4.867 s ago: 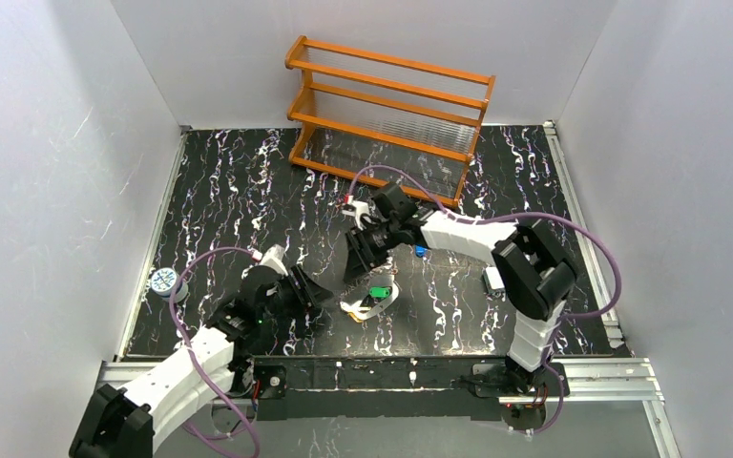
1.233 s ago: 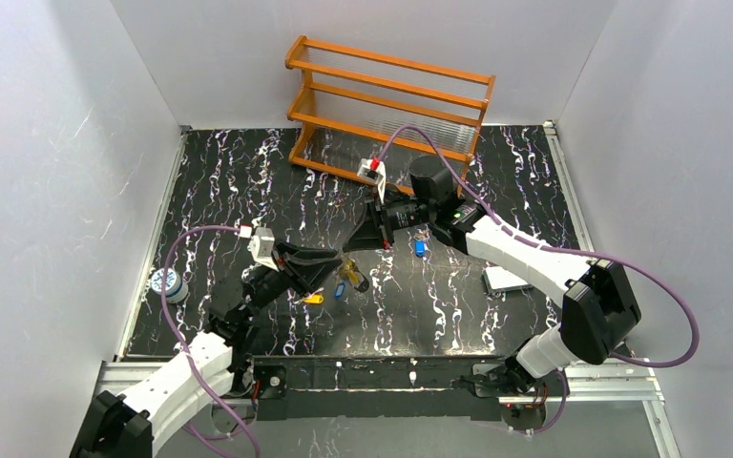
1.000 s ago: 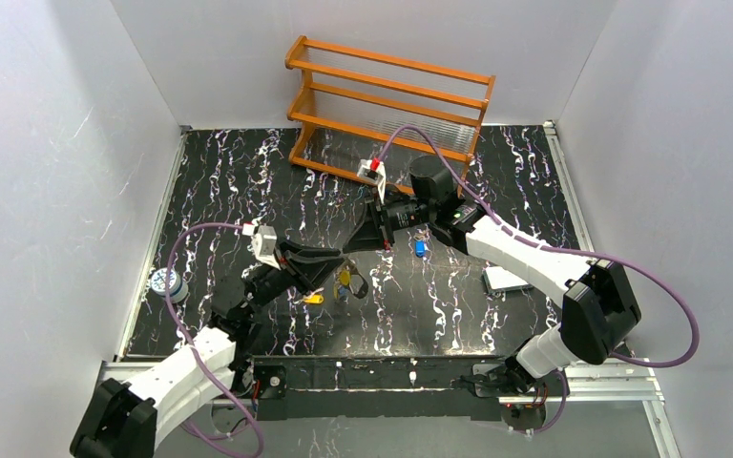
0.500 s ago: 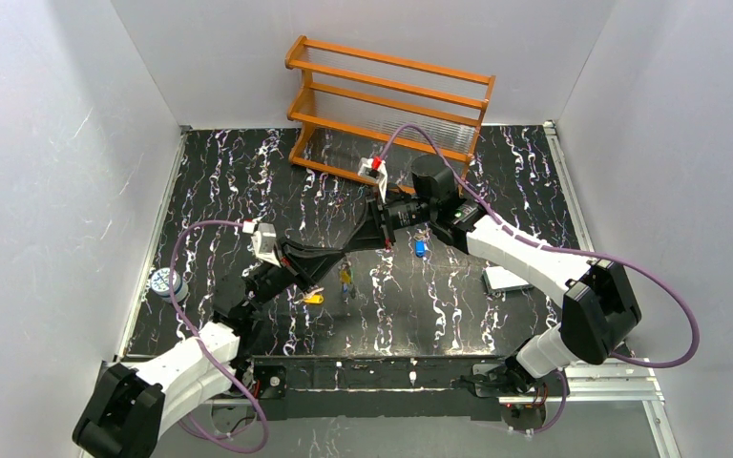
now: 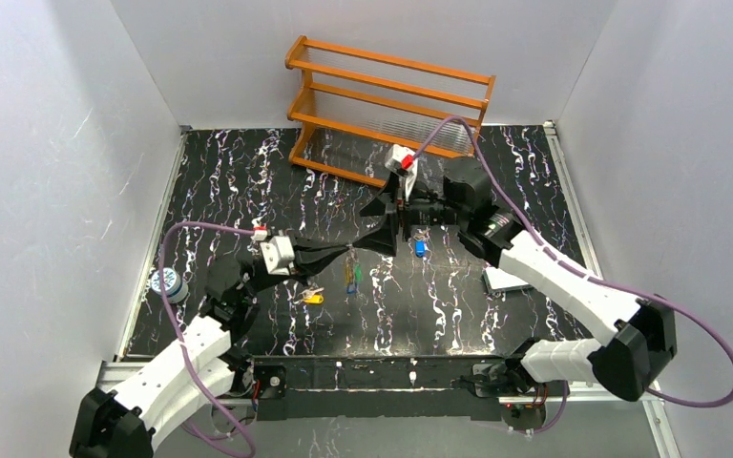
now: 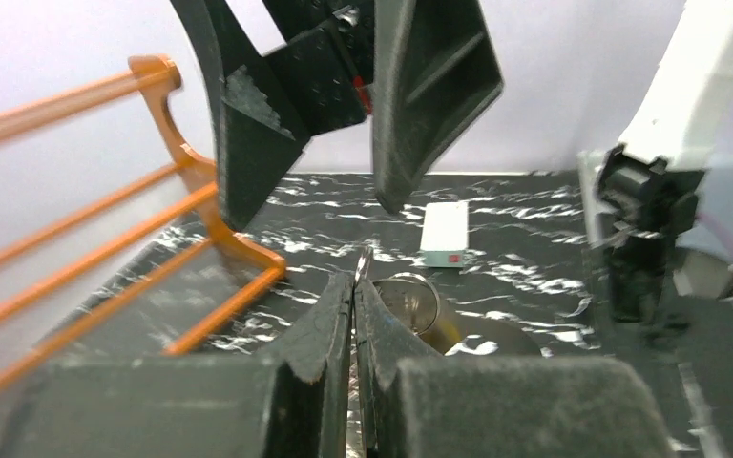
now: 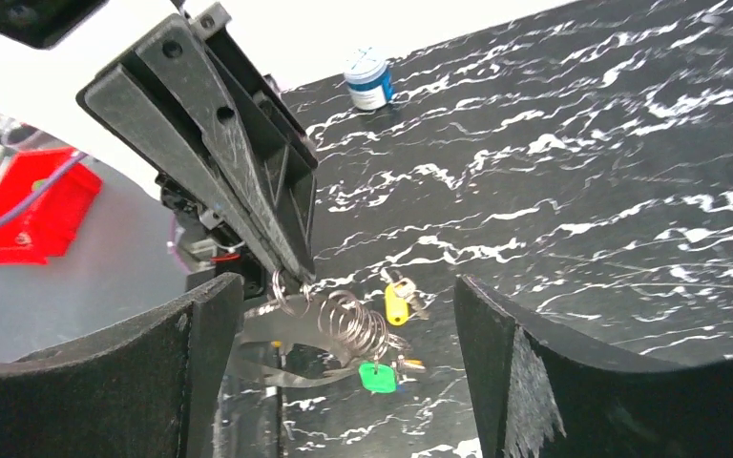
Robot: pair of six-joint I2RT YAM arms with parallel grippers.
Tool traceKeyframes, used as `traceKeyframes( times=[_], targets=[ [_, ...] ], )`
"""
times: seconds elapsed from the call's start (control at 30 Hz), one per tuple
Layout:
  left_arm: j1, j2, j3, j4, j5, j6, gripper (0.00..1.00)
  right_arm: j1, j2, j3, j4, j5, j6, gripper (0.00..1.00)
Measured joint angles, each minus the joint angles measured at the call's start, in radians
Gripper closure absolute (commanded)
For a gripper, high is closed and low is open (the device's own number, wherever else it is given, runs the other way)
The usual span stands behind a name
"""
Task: Put the keys on the keyring
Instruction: Adjust the keyring.
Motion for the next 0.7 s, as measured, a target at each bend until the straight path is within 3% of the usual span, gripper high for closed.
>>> traceKeyframes(
  times=[0.23, 0.37, 0.53, 0.7],
  targets=[
    [-0.001, -0.027, 0.229, -0.486, 0.028, 0.559, 1.0, 0.0, -0.136, -0.157, 0.08, 0.022, -0.19, 0.11],
    [-0.005, -0.032, 0.269, -0.648, 0.023, 0.791, 1.0, 0.0, -0.196, -0.274, 0.155, -0.002, -0.284, 0.14],
    [-0.008, -0.04, 0.27, -0.739, 0.024, 0.938, 1.0, 0.001, -0.198, -0.303, 0.261, -0.026, -0.339, 0.32],
    [-0.018, -0.046, 0.27, -0.767, 0.029, 0.979, 1.0, 0.01, -0.158, -0.301, 0.356, -0.048, -0.339, 0.45]
  ],
)
